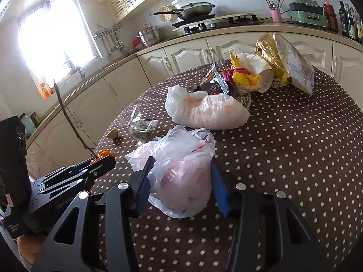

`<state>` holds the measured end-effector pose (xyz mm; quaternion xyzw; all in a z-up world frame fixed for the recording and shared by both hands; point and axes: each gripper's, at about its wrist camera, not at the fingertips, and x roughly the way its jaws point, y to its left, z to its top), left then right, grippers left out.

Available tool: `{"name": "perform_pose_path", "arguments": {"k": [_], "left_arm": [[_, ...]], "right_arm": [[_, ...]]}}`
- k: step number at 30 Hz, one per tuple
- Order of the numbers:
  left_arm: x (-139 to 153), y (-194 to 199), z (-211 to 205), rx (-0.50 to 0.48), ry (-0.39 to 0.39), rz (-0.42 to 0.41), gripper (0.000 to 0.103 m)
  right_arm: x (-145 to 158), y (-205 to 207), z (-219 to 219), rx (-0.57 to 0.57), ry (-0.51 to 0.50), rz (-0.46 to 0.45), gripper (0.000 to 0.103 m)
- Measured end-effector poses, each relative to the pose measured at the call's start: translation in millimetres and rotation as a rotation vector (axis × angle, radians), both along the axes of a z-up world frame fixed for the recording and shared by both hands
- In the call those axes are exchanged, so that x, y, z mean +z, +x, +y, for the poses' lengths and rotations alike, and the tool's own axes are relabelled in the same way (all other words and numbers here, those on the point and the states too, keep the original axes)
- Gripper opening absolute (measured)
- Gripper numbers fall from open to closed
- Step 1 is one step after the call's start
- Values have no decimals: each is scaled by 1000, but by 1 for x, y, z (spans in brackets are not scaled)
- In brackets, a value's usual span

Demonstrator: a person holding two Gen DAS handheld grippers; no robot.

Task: Collect trash
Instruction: 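Carry both items over the blue bucket and open the left gripper to drop the pepper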

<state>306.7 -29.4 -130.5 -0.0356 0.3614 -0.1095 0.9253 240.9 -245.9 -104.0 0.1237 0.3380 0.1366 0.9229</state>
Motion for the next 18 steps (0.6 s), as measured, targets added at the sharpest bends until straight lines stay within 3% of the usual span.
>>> {"name": "perform_pose_path", "arguments": {"k": [9, 18], "left_arm": [[20, -62, 41, 24, -76, -54, 31], [4, -120, 141, 233, -66, -34, 31]], "right_arm": [[37, -47, 36, 21, -50, -124, 45], [39, -59, 142, 241, -75, -166, 45]]}}
